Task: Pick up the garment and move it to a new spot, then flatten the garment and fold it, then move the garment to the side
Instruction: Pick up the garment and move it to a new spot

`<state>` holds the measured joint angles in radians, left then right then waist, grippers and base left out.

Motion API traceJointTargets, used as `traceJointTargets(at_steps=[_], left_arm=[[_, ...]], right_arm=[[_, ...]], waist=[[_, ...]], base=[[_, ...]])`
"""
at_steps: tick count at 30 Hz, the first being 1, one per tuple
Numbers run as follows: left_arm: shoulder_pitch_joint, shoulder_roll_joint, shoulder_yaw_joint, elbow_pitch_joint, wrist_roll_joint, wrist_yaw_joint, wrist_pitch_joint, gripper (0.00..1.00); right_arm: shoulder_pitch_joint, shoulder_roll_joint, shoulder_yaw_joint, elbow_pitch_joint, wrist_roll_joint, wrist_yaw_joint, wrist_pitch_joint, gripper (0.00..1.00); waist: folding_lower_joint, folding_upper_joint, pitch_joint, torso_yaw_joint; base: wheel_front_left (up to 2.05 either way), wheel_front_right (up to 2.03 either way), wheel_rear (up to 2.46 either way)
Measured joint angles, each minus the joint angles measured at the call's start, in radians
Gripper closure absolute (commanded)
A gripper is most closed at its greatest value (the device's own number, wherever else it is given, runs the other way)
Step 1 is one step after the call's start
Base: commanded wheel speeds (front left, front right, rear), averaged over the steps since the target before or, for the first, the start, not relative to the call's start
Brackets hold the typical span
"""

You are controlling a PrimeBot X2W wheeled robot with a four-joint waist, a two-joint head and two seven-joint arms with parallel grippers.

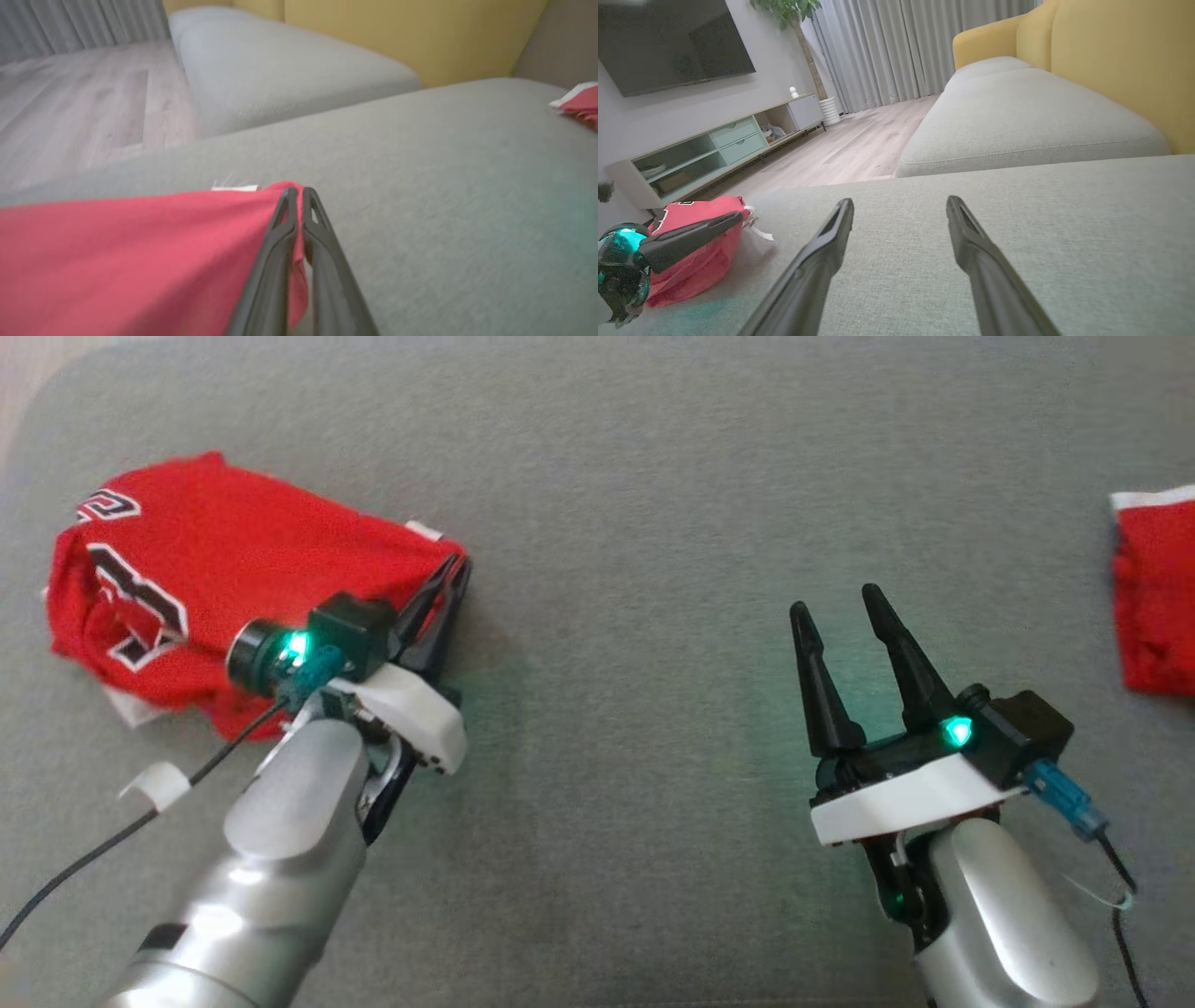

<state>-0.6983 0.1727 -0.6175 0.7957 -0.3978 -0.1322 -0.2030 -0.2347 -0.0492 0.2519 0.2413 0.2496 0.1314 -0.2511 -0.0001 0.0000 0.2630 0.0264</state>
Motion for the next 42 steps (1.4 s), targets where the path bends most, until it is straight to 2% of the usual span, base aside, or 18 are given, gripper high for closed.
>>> traceJointTargets(at_steps=[6,10,14,20,26,27,28,31,36,39,42], left_arm=[[-0.013,-0.004,-0.074,-0.138,0.003,0.000,-0.028,1.00],[-0.052,-0.012,-0.082,-0.204,0.002,0.001,-0.027,1.00],[-0.128,-0.028,-0.080,-0.248,0.010,0.026,-0.027,1.00],[-0.245,-0.090,-0.062,-0.259,0.022,0.068,-0.037,1.00],[-0.337,-0.125,-0.057,-0.241,0.009,0.097,-0.049,1.00],[-0.346,-0.127,-0.061,-0.221,0.002,0.098,-0.049,0.56],[-0.349,-0.127,-0.071,-0.196,-0.002,0.095,-0.049,0.00],[-0.346,-0.127,-0.124,-0.126,-0.014,0.087,-0.049,0.00],[-0.345,-0.129,-0.140,-0.105,-0.035,0.087,-0.049,0.00],[-0.327,-0.121,-0.122,-0.104,-0.034,0.091,-0.050,0.00],[-0.283,-0.083,-0.084,-0.152,-0.022,0.101,-0.054,0.00]], right_arm=[[0.001,0.000,0.009,-0.008,0.038,0.000,0.000,0.00],[0.001,0.000,0.036,-0.025,0.060,0.000,0.000,0.00],[0.000,0.000,0.056,-0.043,0.095,0.000,0.000,0.00],[-0.001,0.000,0.096,-0.066,0.123,0.000,0.000,0.00],[-0.001,0.000,0.109,-0.076,0.134,0.000,0.000,0.00],[-0.001,0.000,0.110,-0.077,0.136,0.000,0.000,0.00],[-0.001,0.000,0.112,-0.077,0.136,0.000,0.000,0.00],[-0.003,0.000,0.120,-0.077,0.136,0.000,0.000,0.00],[-0.004,0.000,0.112,-0.071,0.127,0.000,0.000,0.00],[-0.004,0.000,0.088,-0.063,0.107,0.000,0.000,0.00],[-0.004,0.000,0.071,-0.053,0.090,0.000,0.000,0.00]], waist=[[0.0000,0.0000,-0.019,-0.084],[0.0000,0.0000,-0.012,-0.158],[0.0001,0.0000,0.008,-0.236],[0.0001,0.0000,0.047,-0.343],[0.0002,0.0000,0.091,-0.405],[0.0002,0.0000,0.097,-0.410],[0.0002,0.0000,0.101,-0.413],[0.0002,0.0000,0.107,-0.403],[0.0002,0.0000,0.102,-0.371],[0.0002,0.0000,0.084,-0.326],[0.0001,0.0000,0.061,-0.288]], base=[[0.00,0.00,0.00],[0.00,0.00,0.00],[0.00,0.00,0.00],[0.00,0.00,0.00],[0.00,0.00,0.00],[0.00,0.00,0.00],[0.00,0.00,0.00],[0.00,0.00,0.00],[0.00,0.00,0.00],[0.00,0.00,0.00],[0.00,0.00,0.00]])
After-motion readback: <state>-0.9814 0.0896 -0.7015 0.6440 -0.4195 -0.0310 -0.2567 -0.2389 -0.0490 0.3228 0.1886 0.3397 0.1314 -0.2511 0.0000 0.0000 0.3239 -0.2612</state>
